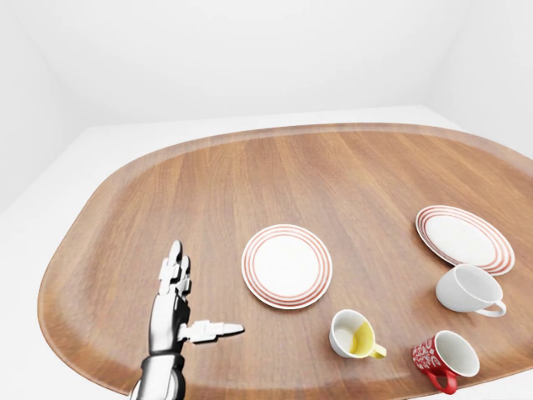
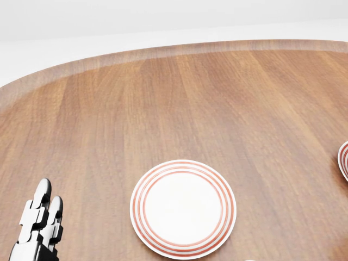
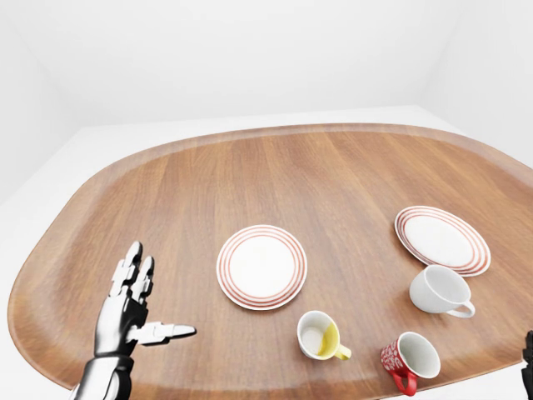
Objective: Put the red mug on the left plate.
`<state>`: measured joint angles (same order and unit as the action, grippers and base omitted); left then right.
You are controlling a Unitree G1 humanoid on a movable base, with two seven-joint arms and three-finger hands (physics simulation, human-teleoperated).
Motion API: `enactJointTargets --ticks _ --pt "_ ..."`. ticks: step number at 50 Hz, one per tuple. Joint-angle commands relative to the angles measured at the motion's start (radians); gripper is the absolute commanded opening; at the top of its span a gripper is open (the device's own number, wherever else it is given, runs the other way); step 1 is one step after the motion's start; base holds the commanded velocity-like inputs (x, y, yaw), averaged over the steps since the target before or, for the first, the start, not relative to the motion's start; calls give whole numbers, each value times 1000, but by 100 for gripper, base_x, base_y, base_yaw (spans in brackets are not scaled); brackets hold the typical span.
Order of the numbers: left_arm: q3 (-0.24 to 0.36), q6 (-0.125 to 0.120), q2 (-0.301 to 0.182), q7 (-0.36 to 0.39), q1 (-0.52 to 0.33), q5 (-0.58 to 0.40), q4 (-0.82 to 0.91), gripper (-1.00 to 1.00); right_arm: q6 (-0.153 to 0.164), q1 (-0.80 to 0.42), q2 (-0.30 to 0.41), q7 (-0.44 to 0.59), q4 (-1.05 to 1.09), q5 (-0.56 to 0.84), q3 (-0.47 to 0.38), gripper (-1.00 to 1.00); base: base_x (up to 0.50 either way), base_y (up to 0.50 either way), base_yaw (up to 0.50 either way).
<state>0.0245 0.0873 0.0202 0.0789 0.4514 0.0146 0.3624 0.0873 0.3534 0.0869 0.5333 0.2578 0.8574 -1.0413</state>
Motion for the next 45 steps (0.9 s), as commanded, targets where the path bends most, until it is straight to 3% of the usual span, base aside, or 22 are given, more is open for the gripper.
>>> enactJointTargets --ticks 1,18,24,34,45 --pt "-1 0 -2 -3 -2 1 0 100 0 -13 69 65 -60 -59 27 100 0 0 0" --pt "-1 0 -2 -3 -2 -1 -1 100 0 -38 61 165 27 54 135 100 0 0 0" --pt "0 0 -2 -2 -3 0 -2 100 0 -17 50 165 41 178 184 100 0 0 0" --pt "7 0 0 0 -9 5 -4 100 0 -55 56 165 58 258 221 100 0 0 0" --pt "7 0 1 3 -5 6 -5 100 0 -105 77 165 133 240 224 100 0 0 0"
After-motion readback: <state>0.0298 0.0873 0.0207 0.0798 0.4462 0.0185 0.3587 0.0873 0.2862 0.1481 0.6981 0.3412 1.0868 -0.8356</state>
